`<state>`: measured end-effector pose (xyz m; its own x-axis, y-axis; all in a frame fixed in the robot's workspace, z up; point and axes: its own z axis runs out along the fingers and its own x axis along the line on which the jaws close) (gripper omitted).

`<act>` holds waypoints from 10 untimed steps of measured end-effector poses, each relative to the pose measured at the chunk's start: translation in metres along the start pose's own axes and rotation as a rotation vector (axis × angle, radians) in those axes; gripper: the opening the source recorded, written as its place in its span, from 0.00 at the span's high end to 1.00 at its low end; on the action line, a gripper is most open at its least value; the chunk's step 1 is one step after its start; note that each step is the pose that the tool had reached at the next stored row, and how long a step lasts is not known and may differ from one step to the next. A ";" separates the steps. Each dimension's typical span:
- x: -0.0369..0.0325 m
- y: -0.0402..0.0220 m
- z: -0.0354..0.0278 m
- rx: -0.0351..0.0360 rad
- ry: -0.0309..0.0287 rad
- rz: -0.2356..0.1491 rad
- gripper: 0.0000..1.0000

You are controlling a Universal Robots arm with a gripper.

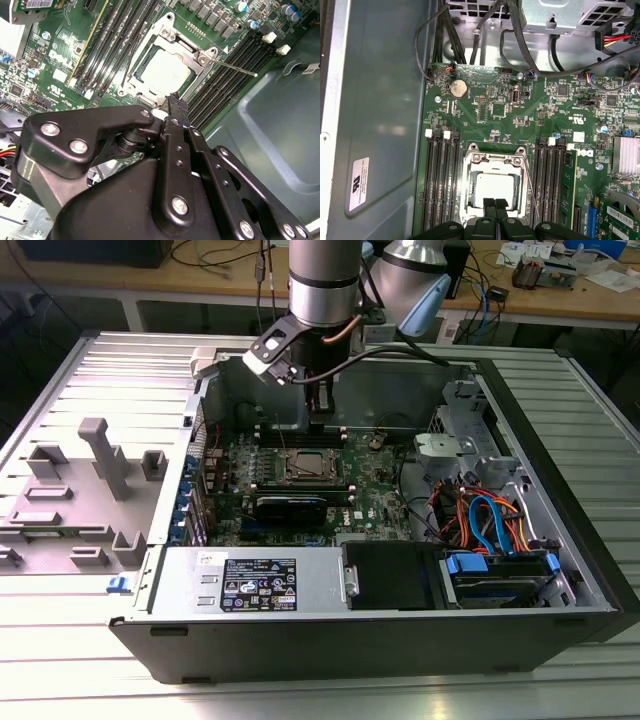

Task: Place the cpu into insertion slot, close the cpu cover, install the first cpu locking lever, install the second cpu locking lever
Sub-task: 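Install the first cpu locking lever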

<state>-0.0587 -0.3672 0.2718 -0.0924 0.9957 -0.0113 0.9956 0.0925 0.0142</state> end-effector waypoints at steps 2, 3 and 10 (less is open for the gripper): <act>0.0000 0.0000 0.0000 -0.0001 0.0002 -0.012 0.89; 0.0000 0.0000 0.0000 -0.0002 0.0002 -0.018 0.89; 0.0000 0.0000 -0.0001 -0.0003 0.0002 -0.034 0.89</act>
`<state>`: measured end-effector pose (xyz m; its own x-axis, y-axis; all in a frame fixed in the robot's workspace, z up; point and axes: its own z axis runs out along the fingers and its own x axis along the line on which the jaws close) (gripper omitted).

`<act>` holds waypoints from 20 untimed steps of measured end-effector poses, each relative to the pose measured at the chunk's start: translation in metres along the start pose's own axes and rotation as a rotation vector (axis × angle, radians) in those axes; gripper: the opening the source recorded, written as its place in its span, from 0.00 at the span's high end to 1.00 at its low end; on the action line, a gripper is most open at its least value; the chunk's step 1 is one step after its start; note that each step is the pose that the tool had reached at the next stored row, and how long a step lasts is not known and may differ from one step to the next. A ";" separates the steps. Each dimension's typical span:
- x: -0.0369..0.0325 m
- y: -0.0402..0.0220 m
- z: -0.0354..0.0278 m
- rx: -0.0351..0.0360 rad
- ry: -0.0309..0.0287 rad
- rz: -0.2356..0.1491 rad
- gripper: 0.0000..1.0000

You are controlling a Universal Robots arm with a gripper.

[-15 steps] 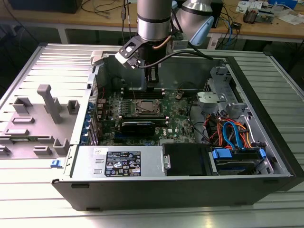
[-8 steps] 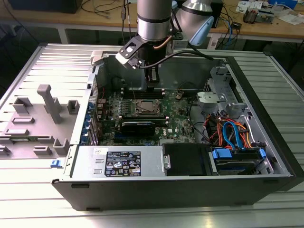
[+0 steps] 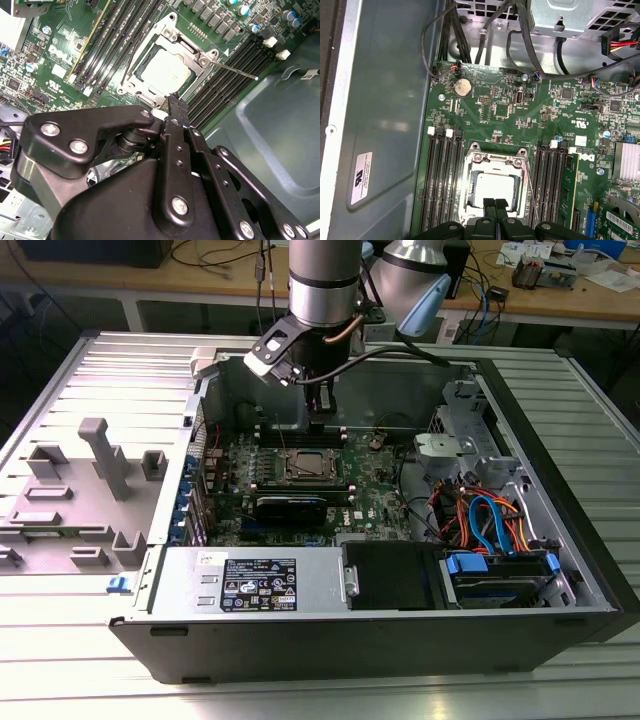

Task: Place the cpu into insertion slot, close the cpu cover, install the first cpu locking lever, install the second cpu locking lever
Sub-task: 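Install the first cpu locking lever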

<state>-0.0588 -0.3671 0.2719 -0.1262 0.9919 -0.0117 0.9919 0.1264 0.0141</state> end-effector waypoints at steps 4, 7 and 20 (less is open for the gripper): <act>0.0002 0.0000 0.0000 -0.0001 0.0001 -0.012 0.89; 0.0005 0.0001 -0.0005 -0.0004 0.0006 -0.024 0.89; 0.0004 0.0001 -0.0043 -0.0009 0.0011 -0.073 0.89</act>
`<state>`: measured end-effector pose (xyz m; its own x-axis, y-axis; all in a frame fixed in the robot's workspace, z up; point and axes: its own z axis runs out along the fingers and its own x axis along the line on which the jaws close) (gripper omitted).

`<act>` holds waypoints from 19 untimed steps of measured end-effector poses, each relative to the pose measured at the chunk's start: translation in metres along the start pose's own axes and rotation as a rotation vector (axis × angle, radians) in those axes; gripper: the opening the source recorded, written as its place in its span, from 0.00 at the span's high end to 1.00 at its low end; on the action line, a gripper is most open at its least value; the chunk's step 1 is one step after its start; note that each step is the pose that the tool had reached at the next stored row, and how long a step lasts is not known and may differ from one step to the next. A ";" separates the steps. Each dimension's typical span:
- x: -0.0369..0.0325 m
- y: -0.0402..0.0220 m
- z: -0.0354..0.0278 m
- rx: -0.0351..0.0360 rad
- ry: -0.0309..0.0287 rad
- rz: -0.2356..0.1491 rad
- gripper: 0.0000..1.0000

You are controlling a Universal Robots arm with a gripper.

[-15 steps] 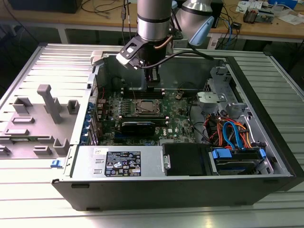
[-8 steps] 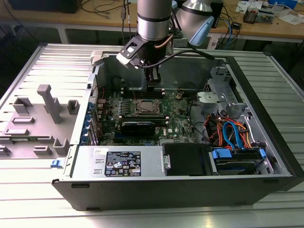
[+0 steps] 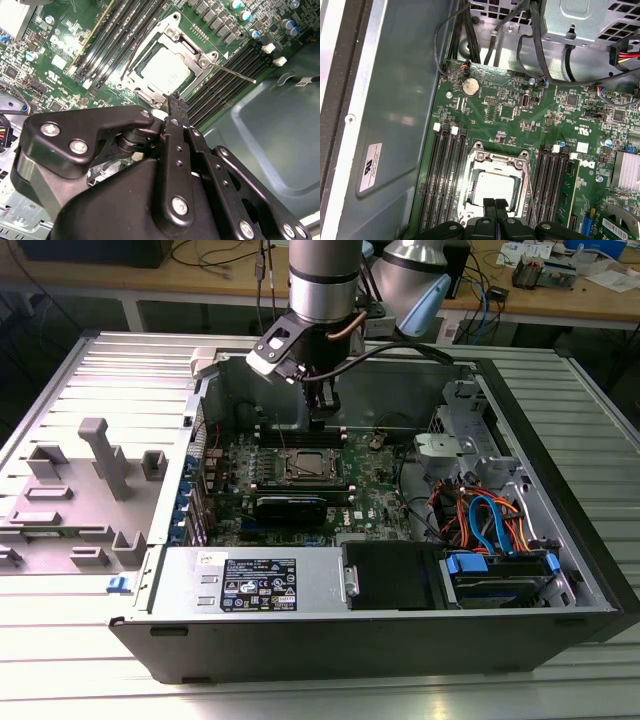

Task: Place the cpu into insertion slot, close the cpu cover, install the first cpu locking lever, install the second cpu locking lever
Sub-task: 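Install the first cpu locking lever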

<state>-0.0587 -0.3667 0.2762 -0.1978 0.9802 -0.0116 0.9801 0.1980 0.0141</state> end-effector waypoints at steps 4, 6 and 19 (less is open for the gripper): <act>0.0000 0.0000 0.0000 0.0000 0.0000 -0.003 0.89; 0.0000 0.0000 -0.0001 0.0001 -0.0001 -0.003 0.89; 0.0012 0.0002 0.0000 -0.0004 0.0004 -0.035 0.89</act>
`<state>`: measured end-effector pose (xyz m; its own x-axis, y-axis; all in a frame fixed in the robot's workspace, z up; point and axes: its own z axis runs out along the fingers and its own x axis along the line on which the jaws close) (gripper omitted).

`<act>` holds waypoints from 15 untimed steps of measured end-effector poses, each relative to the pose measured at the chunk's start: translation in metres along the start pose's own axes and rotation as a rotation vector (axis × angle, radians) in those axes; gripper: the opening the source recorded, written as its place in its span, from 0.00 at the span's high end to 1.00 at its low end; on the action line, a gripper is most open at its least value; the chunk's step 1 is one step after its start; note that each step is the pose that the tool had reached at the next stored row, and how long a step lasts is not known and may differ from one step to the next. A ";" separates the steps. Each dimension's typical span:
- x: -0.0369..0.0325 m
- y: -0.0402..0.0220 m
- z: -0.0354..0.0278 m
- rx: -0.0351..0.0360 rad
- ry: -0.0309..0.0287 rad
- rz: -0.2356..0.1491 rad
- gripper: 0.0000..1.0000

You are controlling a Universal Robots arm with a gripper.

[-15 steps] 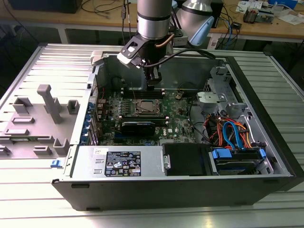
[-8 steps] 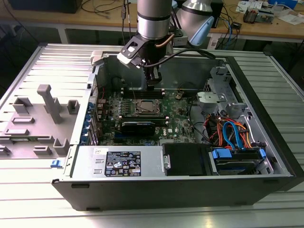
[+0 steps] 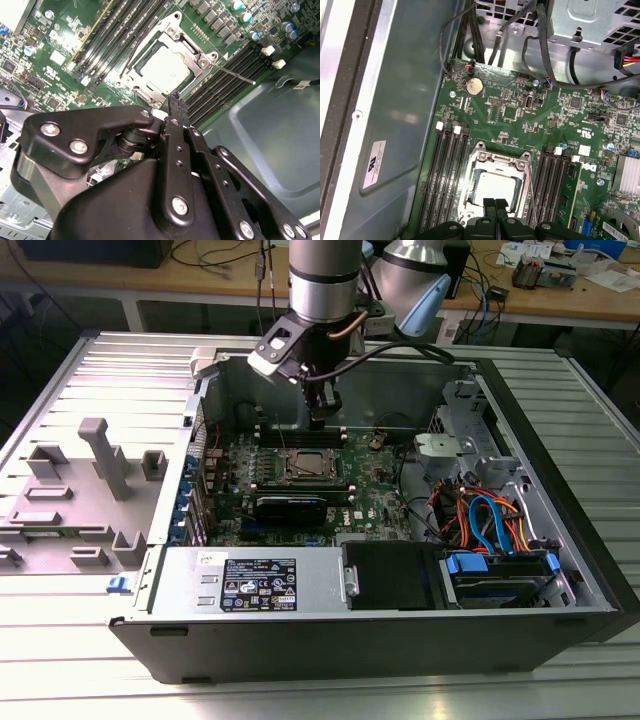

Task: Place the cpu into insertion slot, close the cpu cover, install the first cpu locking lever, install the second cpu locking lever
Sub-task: 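Install the first cpu locking lever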

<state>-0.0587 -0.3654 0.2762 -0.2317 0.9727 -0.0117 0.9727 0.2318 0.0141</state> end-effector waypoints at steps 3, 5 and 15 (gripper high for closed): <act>0.0000 0.0000 0.0000 -0.0001 0.0002 -0.013 0.89; 0.0001 0.0001 0.0000 -0.0002 0.0005 -0.031 0.89; 0.0010 0.0003 0.0000 -0.0009 0.0011 -0.081 0.89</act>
<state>-0.0587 -0.3644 0.2762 -0.3094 0.9509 -0.0117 0.9508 0.3095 0.0141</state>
